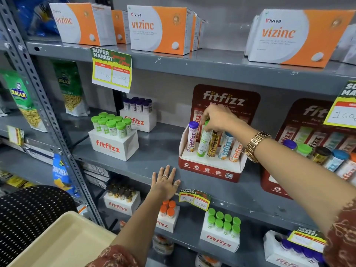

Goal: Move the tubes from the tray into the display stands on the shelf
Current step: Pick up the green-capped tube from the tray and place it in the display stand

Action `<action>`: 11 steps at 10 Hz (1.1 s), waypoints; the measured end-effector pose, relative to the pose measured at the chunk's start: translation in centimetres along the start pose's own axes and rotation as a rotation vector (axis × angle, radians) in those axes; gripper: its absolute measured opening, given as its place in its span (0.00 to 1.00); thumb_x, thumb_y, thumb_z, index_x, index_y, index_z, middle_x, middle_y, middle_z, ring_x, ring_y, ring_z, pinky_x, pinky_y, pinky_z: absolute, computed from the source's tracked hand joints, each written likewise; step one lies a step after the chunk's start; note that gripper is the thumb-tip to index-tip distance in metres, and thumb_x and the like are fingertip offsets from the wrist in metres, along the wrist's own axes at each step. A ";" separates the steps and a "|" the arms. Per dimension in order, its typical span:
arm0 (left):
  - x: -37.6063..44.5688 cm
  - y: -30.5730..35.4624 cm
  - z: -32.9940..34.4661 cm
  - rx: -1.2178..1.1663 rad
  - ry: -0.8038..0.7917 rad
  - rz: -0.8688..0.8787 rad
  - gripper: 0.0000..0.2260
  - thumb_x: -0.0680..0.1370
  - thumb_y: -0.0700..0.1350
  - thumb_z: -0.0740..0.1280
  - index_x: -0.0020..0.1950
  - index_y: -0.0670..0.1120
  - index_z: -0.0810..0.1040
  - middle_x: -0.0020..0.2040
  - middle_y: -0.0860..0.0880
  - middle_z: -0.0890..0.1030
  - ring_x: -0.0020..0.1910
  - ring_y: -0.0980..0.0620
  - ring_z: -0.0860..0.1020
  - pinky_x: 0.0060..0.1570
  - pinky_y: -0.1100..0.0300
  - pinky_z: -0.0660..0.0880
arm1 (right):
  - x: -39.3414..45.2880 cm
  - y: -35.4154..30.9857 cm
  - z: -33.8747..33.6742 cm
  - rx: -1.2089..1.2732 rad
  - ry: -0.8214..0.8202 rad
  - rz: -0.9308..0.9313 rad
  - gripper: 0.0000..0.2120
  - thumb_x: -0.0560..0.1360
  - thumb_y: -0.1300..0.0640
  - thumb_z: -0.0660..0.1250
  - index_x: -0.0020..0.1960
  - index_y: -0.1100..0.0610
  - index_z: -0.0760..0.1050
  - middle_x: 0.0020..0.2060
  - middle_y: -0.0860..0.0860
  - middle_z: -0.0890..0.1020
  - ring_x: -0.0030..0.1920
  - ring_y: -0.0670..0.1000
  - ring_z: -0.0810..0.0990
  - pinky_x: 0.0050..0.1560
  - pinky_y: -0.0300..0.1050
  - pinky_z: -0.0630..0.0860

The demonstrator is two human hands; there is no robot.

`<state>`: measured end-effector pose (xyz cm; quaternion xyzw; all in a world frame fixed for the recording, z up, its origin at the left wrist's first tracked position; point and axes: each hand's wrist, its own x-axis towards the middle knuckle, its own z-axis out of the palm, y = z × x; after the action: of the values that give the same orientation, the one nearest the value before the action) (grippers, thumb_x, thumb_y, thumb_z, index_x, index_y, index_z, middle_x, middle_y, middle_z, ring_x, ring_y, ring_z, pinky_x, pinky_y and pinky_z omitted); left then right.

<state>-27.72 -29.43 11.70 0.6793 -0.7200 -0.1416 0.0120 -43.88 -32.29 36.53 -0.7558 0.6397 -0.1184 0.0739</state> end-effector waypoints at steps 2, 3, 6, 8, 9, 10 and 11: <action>0.2 -0.1 0.1 -0.001 -0.004 -0.002 0.26 0.80 0.59 0.43 0.76 0.52 0.40 0.78 0.49 0.40 0.76 0.45 0.38 0.72 0.44 0.35 | 0.5 -0.2 0.4 0.024 0.072 0.006 0.07 0.65 0.60 0.77 0.42 0.56 0.81 0.45 0.52 0.83 0.48 0.53 0.81 0.50 0.49 0.80; 0.3 -0.1 0.2 -0.002 0.002 -0.005 0.26 0.80 0.59 0.43 0.76 0.52 0.40 0.78 0.49 0.40 0.76 0.45 0.38 0.71 0.44 0.35 | 0.8 -0.2 1.0 0.098 0.080 0.013 0.18 0.66 0.63 0.76 0.54 0.56 0.78 0.53 0.55 0.80 0.54 0.55 0.79 0.55 0.50 0.78; 0.3 -0.1 0.3 -0.006 0.006 -0.012 0.26 0.80 0.59 0.43 0.76 0.53 0.40 0.78 0.49 0.40 0.76 0.46 0.38 0.71 0.45 0.34 | 1.6 0.0 0.9 0.098 0.057 0.090 0.20 0.64 0.64 0.77 0.55 0.60 0.78 0.56 0.55 0.80 0.54 0.54 0.78 0.46 0.41 0.75; -0.1 0.0 0.0 -0.002 0.015 -0.006 0.26 0.81 0.59 0.43 0.76 0.52 0.41 0.78 0.48 0.40 0.76 0.46 0.39 0.72 0.44 0.35 | 2.5 0.8 1.9 0.052 0.080 0.039 0.16 0.66 0.69 0.75 0.51 0.58 0.79 0.59 0.55 0.78 0.58 0.56 0.77 0.50 0.44 0.73; -0.3 0.1 -0.2 -0.001 0.011 -0.004 0.26 0.81 0.58 0.43 0.76 0.52 0.41 0.78 0.48 0.40 0.76 0.46 0.39 0.72 0.44 0.35 | 3.1 1.1 2.5 0.028 0.091 0.040 0.15 0.67 0.69 0.74 0.51 0.57 0.78 0.59 0.56 0.77 0.58 0.57 0.77 0.56 0.49 0.76; -0.7 0.4 -0.7 0.002 -0.002 -0.008 0.25 0.81 0.58 0.43 0.76 0.51 0.41 0.78 0.48 0.40 0.76 0.45 0.39 0.72 0.45 0.35 | 3.7 1.4 3.5 0.037 0.081 0.043 0.17 0.68 0.70 0.72 0.53 0.56 0.77 0.58 0.56 0.77 0.57 0.58 0.77 0.57 0.54 0.77; -0.9 0.5 -0.9 0.001 -0.008 -0.009 0.25 0.81 0.58 0.43 0.76 0.51 0.41 0.78 0.48 0.40 0.76 0.45 0.39 0.72 0.45 0.35 | 3.9 1.6 3.9 0.054 0.073 0.037 0.21 0.68 0.72 0.70 0.56 0.54 0.75 0.57 0.55 0.77 0.55 0.57 0.78 0.55 0.54 0.78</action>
<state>-27.92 -28.75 12.84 0.6820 -0.7170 -0.1440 0.0083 -43.70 -36.59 32.70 -0.7368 0.6524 -0.1618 0.0729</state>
